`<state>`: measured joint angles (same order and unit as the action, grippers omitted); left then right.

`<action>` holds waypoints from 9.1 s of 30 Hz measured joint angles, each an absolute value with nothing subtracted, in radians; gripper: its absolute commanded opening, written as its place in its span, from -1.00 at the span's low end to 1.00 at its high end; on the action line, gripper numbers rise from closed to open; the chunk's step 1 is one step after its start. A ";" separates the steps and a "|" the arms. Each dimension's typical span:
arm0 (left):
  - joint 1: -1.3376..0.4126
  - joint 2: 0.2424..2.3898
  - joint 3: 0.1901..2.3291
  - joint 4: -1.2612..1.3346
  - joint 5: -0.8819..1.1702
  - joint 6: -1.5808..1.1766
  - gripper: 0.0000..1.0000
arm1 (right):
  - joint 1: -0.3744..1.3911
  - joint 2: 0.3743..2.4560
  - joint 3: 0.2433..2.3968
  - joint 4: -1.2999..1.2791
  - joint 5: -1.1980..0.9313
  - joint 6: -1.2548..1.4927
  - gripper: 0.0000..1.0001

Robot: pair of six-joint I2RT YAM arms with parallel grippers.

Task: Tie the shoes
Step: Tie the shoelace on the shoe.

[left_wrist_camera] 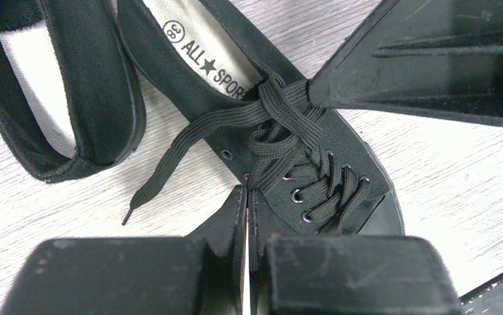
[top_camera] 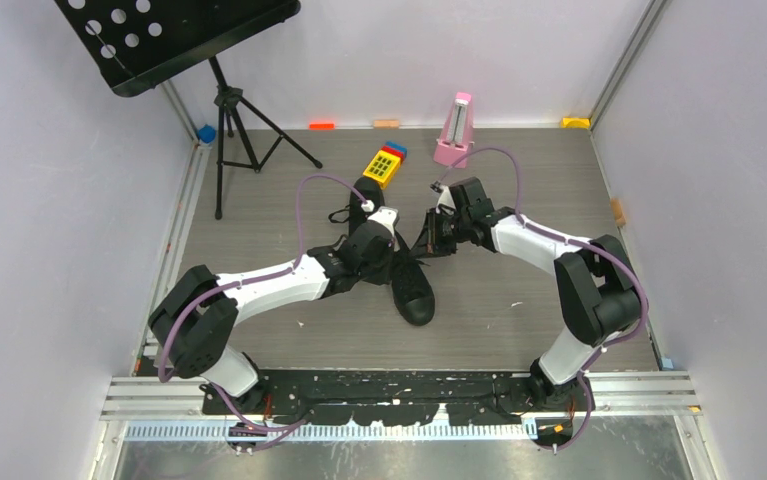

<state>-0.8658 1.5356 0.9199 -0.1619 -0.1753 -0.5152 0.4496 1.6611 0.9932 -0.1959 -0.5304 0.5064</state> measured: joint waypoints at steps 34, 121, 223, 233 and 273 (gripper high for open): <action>-0.863 1.601 0.936 -0.154 -0.245 -0.569 -1.00 | 0.451 1.600 0.887 -0.247 -0.184 0.424 -1.00; -0.843 1.541 0.987 -0.176 -0.126 -0.384 -1.00 | 0.546 1.417 0.796 -0.136 -0.383 0.340 -0.25; -0.798 1.687 1.304 -0.398 0.040 -0.170 -0.07 | 0.511 1.388 0.762 -0.241 -0.387 0.243 -1.00; -0.797 1.763 1.348 -0.477 0.099 -0.164 -0.27 | 0.511 1.388 0.763 -0.242 -0.388 0.243 -1.00; -0.731 1.760 1.251 -0.410 0.172 -0.204 -1.00 | 0.468 1.417 0.796 -0.435 -0.042 0.356 -0.36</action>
<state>-0.7311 1.7603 1.2510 -0.4103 0.1722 -0.2039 0.4679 1.4166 0.7959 -0.4351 -0.0422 0.3561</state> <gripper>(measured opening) 0.010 0.166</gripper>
